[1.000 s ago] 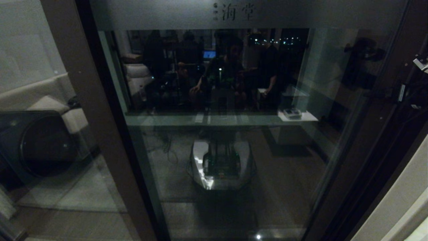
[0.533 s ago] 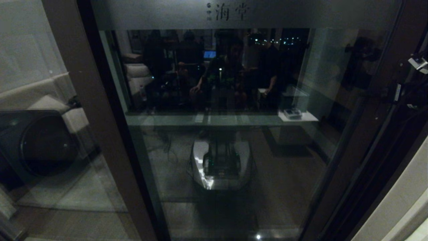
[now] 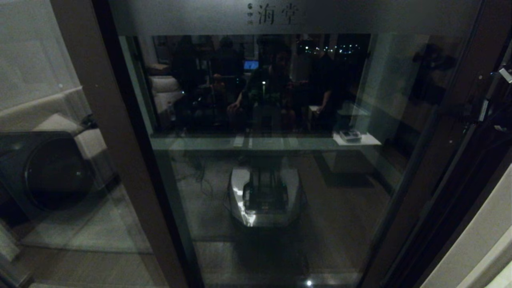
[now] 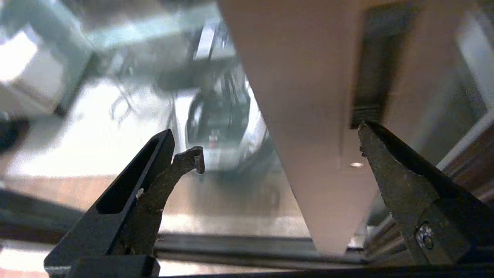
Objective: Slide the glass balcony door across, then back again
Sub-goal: Open the slid door
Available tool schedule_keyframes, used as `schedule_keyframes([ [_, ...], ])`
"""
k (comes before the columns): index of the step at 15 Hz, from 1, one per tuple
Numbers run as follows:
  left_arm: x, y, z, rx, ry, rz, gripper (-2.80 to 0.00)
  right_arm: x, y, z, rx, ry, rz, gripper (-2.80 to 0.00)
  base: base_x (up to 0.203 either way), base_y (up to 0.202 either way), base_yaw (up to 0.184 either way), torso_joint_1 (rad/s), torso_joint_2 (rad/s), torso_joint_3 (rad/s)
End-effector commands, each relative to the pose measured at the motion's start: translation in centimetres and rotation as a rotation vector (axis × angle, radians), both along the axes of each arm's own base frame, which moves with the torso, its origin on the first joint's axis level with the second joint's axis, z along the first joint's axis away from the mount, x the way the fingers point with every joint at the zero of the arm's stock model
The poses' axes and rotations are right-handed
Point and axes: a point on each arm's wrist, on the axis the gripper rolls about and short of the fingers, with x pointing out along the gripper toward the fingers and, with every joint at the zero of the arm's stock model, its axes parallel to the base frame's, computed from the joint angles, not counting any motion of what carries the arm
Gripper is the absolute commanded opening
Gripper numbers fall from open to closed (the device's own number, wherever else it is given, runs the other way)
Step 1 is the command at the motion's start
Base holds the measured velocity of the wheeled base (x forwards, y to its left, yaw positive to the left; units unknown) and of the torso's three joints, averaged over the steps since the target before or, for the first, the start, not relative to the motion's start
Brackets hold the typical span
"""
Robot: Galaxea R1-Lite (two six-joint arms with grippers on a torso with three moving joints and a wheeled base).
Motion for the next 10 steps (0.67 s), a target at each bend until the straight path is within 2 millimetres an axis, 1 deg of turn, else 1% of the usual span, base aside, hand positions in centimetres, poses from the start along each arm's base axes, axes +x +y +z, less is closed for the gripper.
schedule_keyframes([
  [1, 0.0, 0.0, 0.0, 0.000, 0.002, 0.000, -2.80, -1.7, -0.4, 0.9, -0.003, -0.025, -0.025, 0.00, 0.000, 0.000, 0.000, 0.000, 0.00, 0.000],
  [6, 0.0, 0.0, 0.0, 0.000, 0.002, 0.000, -2.80, -3.8, -1.8, 2.4, -0.017, -0.068, -0.071, 0.00, 0.000, 0.000, 0.000, 0.000, 0.00, 0.000],
  [8, 0.0, 0.0, 0.0, 0.000, 0.002, 0.000, -2.80, -4.3, -2.4, 2.6, -0.024, -0.075, -0.090, 0.00, 0.000, 0.000, 0.000, 0.000, 0.00, 0.000],
  [10, 0.0, 0.0, 0.0, 0.000, 0.003, 0.000, -2.80, -4.2, -2.6, 2.7, -0.028, -0.079, -0.096, 0.00, 0.000, 0.000, 0.000, 0.000, 0.00, 0.000],
])
